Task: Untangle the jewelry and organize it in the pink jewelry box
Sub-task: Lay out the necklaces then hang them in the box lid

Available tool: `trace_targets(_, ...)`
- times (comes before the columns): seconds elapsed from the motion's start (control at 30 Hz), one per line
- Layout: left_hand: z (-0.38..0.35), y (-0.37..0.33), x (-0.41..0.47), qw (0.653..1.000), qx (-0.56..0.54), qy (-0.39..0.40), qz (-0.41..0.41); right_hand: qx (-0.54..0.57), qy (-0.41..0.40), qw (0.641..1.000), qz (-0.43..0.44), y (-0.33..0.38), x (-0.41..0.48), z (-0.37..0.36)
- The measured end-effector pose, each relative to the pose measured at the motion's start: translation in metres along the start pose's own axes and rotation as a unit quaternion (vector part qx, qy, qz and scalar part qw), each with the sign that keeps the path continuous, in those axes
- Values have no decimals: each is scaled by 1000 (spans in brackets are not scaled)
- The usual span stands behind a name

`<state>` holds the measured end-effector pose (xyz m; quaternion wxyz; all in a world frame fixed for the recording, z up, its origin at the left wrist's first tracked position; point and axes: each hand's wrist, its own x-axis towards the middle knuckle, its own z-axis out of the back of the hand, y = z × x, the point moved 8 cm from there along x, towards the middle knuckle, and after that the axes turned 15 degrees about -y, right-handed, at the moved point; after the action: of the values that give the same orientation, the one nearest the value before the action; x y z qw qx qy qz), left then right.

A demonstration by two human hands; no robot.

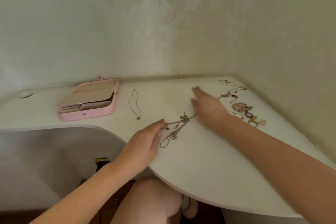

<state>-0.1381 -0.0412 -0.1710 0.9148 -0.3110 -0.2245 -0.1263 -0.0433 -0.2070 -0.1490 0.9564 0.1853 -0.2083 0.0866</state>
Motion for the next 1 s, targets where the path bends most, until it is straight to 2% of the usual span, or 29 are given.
trace_targets(0.07, 8, 8, 5, 999, 4, -32, 22, 43, 83, 993, 66, 27, -31, -13)
trace_targets(0.13, 9, 11, 8, 999, 19, -21, 32, -19, 150, 983, 108, 27, -42, -34)
trace_targets(0.17, 4, 11, 8, 999, 33, 5, 25, -43, 160, 981, 97, 18, -39, -38)
trace_targets(0.3, -17, 7, -5, 985, 98, 137, -24, -86, 136, 987, 11, -25, -13, -36)
trace_targets(0.57, -8, 12, -23, 955, 150, 251, -57, -120, 118, 982, -87, -80, 10, -28)
trace_targets(0.77, 5, 10, -29, 952, 95, 281, -71, -122, 96, 979, -135, -106, 21, -21)
trace_targets(1.0, 21, 23, -30, 966, -28, 257, -1, -128, 35, 974, -182, -136, 27, -7)
